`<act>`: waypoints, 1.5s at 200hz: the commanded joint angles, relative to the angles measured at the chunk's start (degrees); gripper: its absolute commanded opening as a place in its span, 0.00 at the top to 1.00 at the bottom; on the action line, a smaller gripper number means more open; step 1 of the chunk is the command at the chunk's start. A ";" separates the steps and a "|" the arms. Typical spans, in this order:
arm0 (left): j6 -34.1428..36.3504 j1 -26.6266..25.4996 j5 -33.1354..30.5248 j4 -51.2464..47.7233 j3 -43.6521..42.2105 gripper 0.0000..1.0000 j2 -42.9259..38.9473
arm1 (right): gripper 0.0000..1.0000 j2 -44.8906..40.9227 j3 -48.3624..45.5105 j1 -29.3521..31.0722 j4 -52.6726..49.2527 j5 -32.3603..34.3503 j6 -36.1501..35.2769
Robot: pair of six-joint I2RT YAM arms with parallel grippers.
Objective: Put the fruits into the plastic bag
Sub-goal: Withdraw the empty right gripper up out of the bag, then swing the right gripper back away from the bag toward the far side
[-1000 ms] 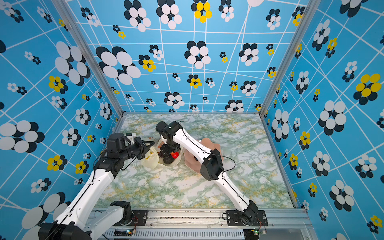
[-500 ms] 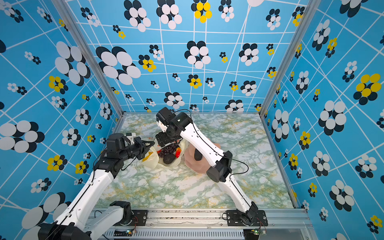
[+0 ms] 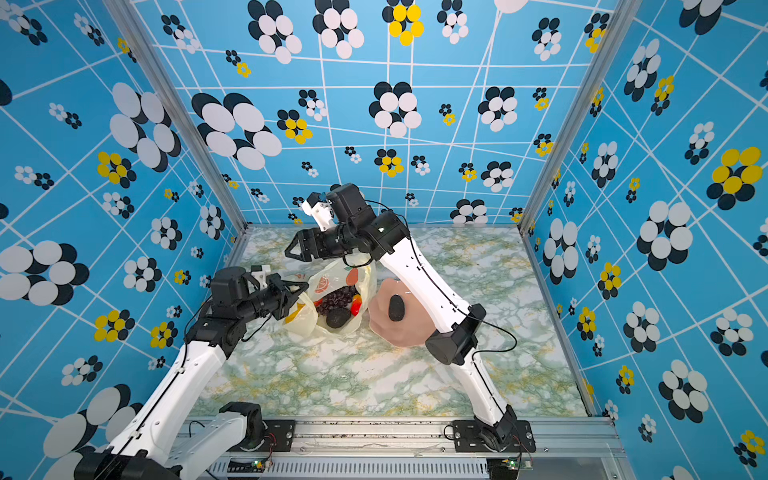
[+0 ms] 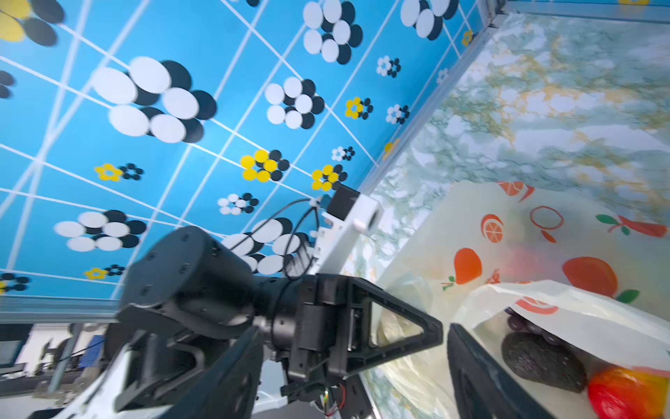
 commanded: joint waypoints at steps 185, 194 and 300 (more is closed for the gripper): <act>0.47 -0.44 0.12 3.14 1.70 1.00 4.82 | 0.17 -28.69 -36.18 -13.91 34.37 -8.58 17.58; 0.47 -0.78 0.03 3.38 2.06 1.00 5.39 | 0.17 -30.51 -39.28 -14.93 35.33 -7.99 17.88; 0.71 -4.12 -0.55 5.26 4.64 1.00 10.79 | 0.14 -42.60 -52.82 -21.26 16.85 4.74 7.56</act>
